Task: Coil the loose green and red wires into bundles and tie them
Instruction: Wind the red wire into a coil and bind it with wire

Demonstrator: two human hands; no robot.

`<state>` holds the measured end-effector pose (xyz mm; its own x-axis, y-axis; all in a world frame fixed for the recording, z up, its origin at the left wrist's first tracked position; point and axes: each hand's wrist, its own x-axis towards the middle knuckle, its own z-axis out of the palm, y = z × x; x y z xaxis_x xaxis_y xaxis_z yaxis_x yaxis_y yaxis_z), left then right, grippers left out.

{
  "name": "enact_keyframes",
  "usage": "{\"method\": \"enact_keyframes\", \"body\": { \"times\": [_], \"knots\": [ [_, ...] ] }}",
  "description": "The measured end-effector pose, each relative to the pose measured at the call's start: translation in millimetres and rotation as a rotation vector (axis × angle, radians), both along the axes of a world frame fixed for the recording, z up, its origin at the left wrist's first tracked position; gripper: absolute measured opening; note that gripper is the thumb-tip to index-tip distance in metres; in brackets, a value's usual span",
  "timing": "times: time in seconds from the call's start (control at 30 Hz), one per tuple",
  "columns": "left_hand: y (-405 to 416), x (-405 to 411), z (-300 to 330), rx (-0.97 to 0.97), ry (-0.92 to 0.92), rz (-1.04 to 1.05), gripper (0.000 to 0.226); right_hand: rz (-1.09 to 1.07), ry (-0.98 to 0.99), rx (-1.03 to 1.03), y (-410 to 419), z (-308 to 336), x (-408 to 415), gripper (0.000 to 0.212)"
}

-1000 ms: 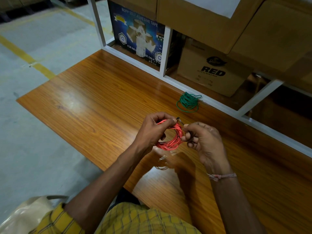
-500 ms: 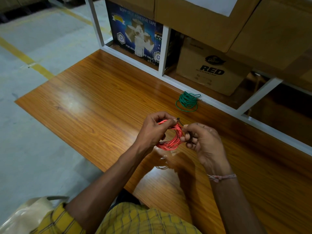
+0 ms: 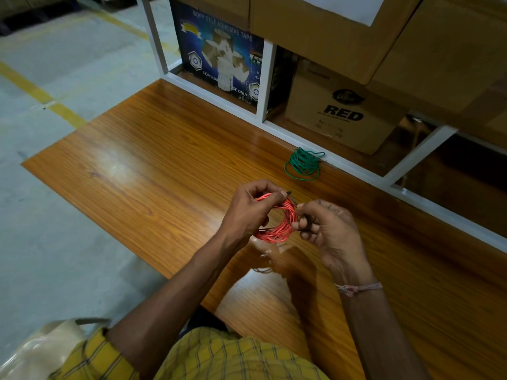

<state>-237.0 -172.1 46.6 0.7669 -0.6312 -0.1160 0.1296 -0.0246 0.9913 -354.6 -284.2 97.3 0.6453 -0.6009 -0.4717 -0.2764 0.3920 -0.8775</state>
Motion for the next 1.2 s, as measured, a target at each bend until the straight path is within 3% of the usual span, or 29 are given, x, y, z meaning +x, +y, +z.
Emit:
{"method": "enact_keyframes", "body": {
  "times": [0.83,1.2],
  "knots": [
    [1.7,0.7,-6.2,0.008,-0.016,-0.049,0.009,-0.044,-0.020,-0.049,4.7,-6.2,-2.0,0.013],
    [6.5,4.7,-9.3,0.051,-0.137,-0.050,0.008,-0.024,0.053,-0.128,-6.9,-14.0,-7.9,0.005]
  ]
}}
